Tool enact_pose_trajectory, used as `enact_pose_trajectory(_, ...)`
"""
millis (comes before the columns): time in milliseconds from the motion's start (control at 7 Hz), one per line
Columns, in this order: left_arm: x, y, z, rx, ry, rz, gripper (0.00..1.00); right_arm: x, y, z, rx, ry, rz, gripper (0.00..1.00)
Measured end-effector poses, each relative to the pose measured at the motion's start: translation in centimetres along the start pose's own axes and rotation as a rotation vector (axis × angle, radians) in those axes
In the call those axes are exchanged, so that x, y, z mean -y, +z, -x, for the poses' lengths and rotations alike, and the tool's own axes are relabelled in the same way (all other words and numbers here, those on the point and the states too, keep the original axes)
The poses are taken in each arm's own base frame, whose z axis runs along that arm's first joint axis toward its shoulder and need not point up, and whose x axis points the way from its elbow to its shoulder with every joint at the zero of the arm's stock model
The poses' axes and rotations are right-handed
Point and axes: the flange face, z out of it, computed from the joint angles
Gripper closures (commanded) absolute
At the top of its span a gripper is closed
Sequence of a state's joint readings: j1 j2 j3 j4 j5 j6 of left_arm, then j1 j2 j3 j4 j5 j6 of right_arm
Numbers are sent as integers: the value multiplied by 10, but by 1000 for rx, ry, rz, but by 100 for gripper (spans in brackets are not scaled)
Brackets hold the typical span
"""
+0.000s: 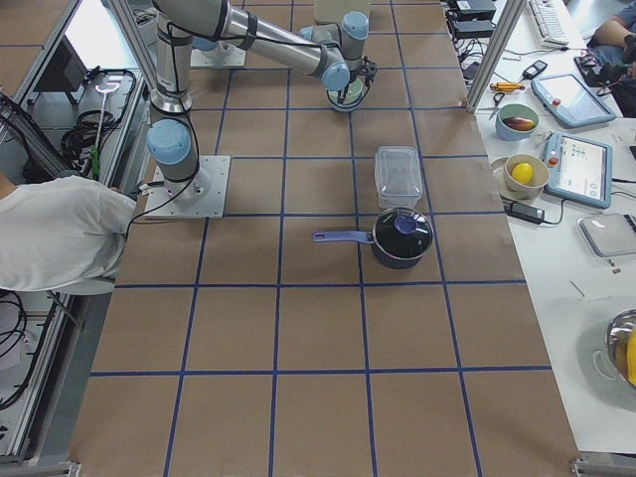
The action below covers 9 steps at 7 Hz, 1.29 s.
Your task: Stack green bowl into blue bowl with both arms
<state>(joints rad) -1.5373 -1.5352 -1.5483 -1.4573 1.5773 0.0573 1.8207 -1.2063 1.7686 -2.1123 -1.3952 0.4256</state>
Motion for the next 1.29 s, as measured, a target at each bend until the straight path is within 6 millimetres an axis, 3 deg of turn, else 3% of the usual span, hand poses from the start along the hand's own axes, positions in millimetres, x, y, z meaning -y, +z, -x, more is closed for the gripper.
enact_pose_trajectory(143, -1, 1, -1, -2, -1, 1, 0, 5, -6, 3, 3, -5, -11, 0)
enact_pose_trajectory(429, -2, 3, -2, -3, -1, 5, 0, 23, -48, 11, -10, -5, -11, 0)
enact_pose_trajectory(714, -3, 4, -4, -5, 0, 7, 0, 36, -132, 7, -56, -2, 18, 0)
enact_pose_trajectory(857, -3, 4, -4, -6, 0, 7, 0, 32, -182, -3, -72, -27, 26, 0)
enact_pose_trajectory(1000, -3, 4, -4, -7, 1, 7, 0, 24, -219, -18, -86, -95, 28, 0)
enact_pose_trajectory(1286, -3, 4, -5, -7, 1, 7, 0, 8, -262, -62, -136, -234, 5, 0)
